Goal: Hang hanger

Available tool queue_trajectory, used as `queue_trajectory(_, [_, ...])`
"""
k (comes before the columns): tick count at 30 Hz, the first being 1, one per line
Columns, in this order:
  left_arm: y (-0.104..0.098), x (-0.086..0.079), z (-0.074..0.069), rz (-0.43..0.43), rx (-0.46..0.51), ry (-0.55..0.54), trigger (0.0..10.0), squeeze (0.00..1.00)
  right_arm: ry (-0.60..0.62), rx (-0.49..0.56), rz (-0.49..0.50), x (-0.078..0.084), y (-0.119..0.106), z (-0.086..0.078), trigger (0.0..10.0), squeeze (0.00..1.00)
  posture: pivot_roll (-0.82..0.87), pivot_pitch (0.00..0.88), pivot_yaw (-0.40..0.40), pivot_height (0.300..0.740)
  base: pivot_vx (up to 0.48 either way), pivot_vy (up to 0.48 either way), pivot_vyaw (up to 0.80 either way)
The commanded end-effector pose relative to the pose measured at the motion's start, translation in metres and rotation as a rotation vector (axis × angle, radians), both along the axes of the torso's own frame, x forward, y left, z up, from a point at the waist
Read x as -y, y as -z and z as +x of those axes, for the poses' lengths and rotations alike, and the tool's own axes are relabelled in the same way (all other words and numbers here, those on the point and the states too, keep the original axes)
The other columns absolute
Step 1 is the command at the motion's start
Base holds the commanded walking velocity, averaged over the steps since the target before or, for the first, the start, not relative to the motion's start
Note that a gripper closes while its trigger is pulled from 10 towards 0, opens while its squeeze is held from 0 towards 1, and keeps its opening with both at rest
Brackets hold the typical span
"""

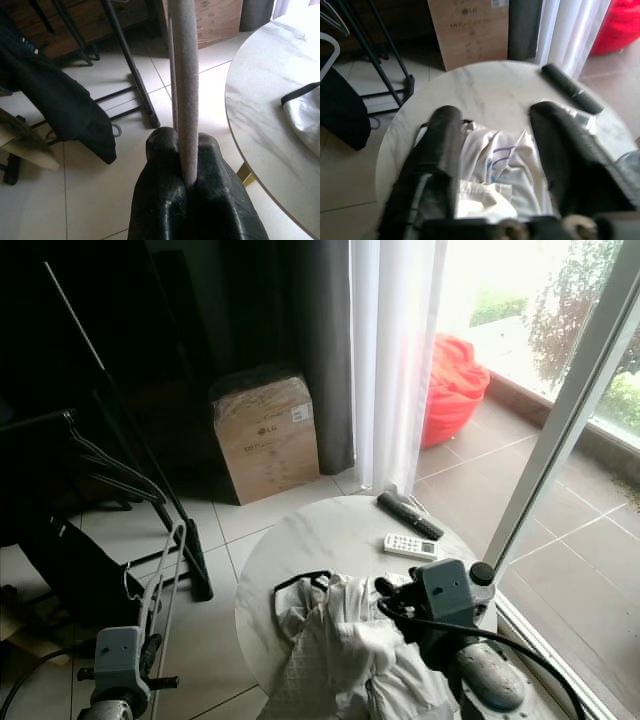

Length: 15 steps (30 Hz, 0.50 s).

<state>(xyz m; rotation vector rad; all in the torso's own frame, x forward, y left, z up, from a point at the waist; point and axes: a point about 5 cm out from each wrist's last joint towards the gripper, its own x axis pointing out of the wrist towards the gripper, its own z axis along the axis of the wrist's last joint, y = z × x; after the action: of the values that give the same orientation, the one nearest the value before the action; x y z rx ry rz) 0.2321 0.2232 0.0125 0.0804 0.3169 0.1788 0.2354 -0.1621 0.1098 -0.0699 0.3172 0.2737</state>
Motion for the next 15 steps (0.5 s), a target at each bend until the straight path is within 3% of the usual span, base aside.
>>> queue_trajectory(1, [-0.003, -0.003, 0.000, 0.026, 0.003, 0.005, 10.0, 0.00, 0.013, 0.006, -0.007, 0.002, 0.001, 0.001, 10.0, 1.00, -0.20, 0.089, 0.067, 0.740, 0.000, 0.000, 0.00])
queue_trajectory(3, [-0.003, -0.003, 0.000, 0.027, 0.004, 0.004, 10.0, 0.00, 0.041, 0.044, 0.037, 0.002, -0.004, 0.005, 10.0, 1.00, -0.20, 0.090, 0.068, 0.740, 0.000, 0.000, 0.00])
queue_trajectory(4, [-0.004, -0.003, 0.001, 0.032, 0.013, 0.011, 10.0, 0.00, 0.060, 0.093, 0.051, -0.001, -0.010, 0.012, 10.0, 0.00, -0.20, 0.090, 0.068, 0.740, 0.000, 0.000, 0.00])
queue_trajectory(7, [-0.011, -0.002, 0.004, 0.038, 0.050, 0.016, 10.0, 0.00, 0.097, 0.119, 0.013, -0.001, -0.008, 0.020, 10.0, 0.00, -0.20, 0.089, 0.070, 0.740, 0.000, 0.000, 0.00])
queue_trajectory(11, [-0.023, 0.000, 0.008, 0.038, 0.110, 0.024, 10.0, 0.00, 0.183, 0.158, 0.050, 0.002, -0.007, 0.027, 10.0, 0.00, -0.18, 0.092, 0.074, 0.740, 0.000, 0.000, 0.00])
queue_trajectory(15, [-0.033, 0.000, 0.010, 0.063, 0.153, 0.058, 10.0, 0.00, 0.211, 0.211, 0.057, 0.001, -0.012, 0.032, 10.0, 0.00, -0.17, 0.098, 0.080, 0.740, 0.000, 0.000, 0.80])
